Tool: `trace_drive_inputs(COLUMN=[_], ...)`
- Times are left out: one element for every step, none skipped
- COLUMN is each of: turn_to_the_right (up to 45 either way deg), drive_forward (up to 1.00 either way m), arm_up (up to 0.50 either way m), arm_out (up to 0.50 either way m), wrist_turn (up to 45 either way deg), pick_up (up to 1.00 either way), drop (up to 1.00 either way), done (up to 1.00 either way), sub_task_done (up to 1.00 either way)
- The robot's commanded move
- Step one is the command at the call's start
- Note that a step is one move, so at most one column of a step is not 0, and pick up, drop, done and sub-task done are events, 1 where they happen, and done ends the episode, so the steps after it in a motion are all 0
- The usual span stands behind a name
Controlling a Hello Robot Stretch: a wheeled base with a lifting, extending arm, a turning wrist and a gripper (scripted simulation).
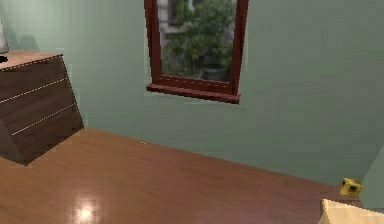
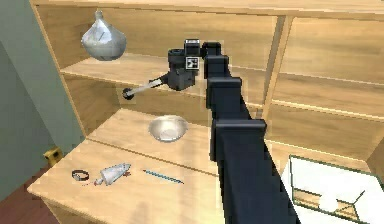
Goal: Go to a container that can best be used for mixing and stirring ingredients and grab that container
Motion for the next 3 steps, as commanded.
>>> trace_drive_inputs(turn_to_the_right=[0.0,0.0,0.0], drive_forward=[0.00,0.00,0.00], arm_up=[0.00,-0.26,0.00], arm_out=[0.00,0.00,0.00], wrist_turn=[21.0,0.0,0.0], pick_up=[0.00,0.00,1.00], drop=[0.00,0.00,0.00], done=[0.00,0.00,0.00], sub_task_done=[0.00,0.00,0.00])
